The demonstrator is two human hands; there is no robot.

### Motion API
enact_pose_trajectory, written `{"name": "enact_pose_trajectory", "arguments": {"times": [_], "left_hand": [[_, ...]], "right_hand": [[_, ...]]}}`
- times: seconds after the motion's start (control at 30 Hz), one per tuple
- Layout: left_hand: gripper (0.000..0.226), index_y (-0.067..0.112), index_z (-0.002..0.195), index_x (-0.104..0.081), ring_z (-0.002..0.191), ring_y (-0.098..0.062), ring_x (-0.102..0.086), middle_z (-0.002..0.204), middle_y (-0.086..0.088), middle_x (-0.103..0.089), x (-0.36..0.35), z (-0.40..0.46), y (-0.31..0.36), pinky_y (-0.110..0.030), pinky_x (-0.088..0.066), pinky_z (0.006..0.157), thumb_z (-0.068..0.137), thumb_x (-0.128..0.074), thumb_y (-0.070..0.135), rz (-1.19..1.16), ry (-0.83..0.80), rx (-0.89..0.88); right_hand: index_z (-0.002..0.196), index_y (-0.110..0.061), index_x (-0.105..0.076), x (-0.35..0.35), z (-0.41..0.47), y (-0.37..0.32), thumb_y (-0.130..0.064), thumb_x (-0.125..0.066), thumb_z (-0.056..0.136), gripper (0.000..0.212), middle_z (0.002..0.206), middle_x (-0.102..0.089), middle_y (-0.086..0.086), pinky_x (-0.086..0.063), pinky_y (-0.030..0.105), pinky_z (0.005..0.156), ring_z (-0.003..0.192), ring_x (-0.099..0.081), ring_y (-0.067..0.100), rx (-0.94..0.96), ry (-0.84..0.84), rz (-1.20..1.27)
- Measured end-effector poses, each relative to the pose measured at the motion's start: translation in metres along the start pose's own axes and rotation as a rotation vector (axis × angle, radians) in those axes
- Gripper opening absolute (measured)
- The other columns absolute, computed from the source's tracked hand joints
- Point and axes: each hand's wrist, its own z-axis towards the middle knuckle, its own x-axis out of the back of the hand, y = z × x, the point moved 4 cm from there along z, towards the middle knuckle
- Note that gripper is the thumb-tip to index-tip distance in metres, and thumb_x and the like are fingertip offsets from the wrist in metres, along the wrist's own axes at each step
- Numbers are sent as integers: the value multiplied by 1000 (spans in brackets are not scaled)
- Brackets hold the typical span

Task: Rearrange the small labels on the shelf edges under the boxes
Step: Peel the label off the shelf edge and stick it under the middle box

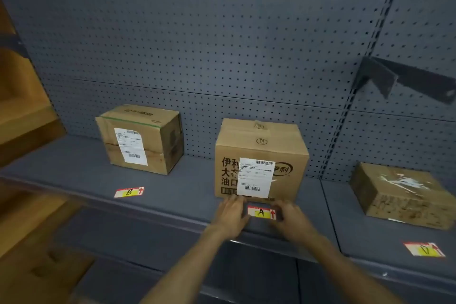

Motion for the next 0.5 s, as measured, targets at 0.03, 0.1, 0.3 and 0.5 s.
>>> {"name": "enact_pose_trajectory", "arguments": {"times": [0.03, 0.1, 0.3, 0.5], "left_hand": [[38, 17, 130, -52, 127, -24, -48, 138, -6, -51, -3, 4, -3, -40, -41, 111, 96, -63, 30, -13, -19, 14], [36, 16, 127, -54, 125, -24, -47, 137, -6, -51, -10, 13, -7, -41, -42, 110, 95, -65, 29, -22, -30, 29], [43, 19, 128, -53, 126, -22, -41, 137, -2, -44, -23, 29, -9, -40, -40, 111, 90, -71, 31, -39, -42, 6], [42, 17, 124, -51, 125, -26, -40, 136, -7, -41, -27, 40, -14, -40, -40, 109, 90, -70, 32, -69, -106, 28]], "right_hand": [[119, -29, -64, 0, 4, 0, -25, -71, 86, 34, 117, -59, -4, -49, 27, 83, 100, -57, 12, 23, 8, -25], [116, -24, -65, -1, 10, -2, -22, -70, 86, 30, 118, -60, 1, -51, 33, 87, 107, -57, 19, 42, 6, -78], [120, -20, -64, -10, 24, 1, -25, -72, 85, 36, 126, -57, 5, -46, 36, 100, 121, -49, 24, 13, -24, -153], [116, -17, -59, -19, 31, 2, -19, -69, 86, 32, 127, -53, 10, -41, 37, 102, 123, -43, 28, -44, -60, -145]]}}
